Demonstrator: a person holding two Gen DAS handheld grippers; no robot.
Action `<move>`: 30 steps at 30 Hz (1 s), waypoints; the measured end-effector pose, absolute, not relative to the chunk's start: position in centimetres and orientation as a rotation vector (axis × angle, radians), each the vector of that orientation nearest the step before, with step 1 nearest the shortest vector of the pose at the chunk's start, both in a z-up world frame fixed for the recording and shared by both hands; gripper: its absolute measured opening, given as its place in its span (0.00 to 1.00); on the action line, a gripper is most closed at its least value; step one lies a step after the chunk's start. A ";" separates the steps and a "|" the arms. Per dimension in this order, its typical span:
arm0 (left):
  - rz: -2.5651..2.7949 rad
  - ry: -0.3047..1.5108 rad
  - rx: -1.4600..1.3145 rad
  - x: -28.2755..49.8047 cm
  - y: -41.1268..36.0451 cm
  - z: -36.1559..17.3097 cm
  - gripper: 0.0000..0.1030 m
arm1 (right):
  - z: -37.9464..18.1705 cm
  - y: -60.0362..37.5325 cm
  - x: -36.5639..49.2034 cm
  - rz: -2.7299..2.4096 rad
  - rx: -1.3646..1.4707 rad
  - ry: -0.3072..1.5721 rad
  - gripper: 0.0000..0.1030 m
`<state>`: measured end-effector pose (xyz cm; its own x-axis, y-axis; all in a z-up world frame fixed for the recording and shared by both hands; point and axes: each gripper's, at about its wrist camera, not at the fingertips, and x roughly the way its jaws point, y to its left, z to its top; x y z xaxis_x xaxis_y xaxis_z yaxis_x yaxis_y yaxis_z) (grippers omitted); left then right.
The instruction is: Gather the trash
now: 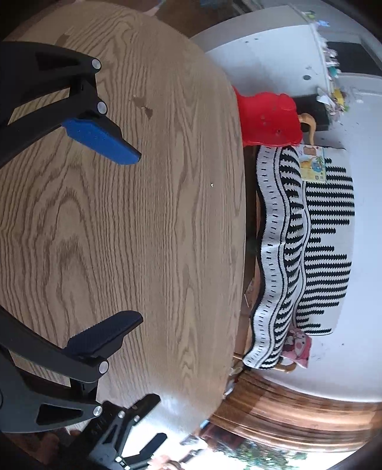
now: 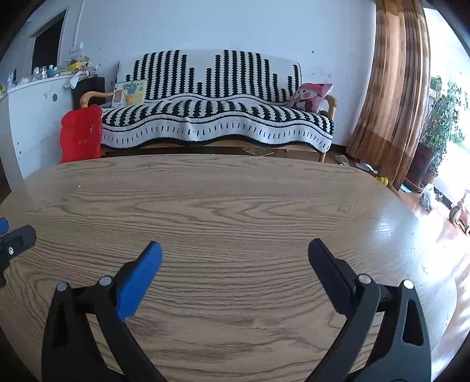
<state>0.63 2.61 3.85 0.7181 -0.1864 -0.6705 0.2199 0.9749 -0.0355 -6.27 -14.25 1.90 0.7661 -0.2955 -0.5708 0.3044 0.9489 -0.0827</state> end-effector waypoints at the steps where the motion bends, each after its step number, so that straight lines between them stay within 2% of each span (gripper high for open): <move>1: -0.224 0.736 0.060 0.6 2.4 3.8 0.94 | 1.9 -14.4 -6.3 -0.325 0.019 0.618 0.93; 18: -0.118 0.729 0.087 0.3 2.0 4.2 0.94 | 1.7 -15.2 -6.8 -0.310 0.045 0.622 0.93; 27: -0.100 0.602 0.197 -1.8 0.0 4.3 0.94 | 1.7 -15.2 -7.0 -0.294 0.048 0.627 0.93; 30: -0.158 0.628 0.173 -1.4 -0.2 4.1 0.94 | 1.7 -15.2 -7.0 -0.294 0.052 0.631 0.93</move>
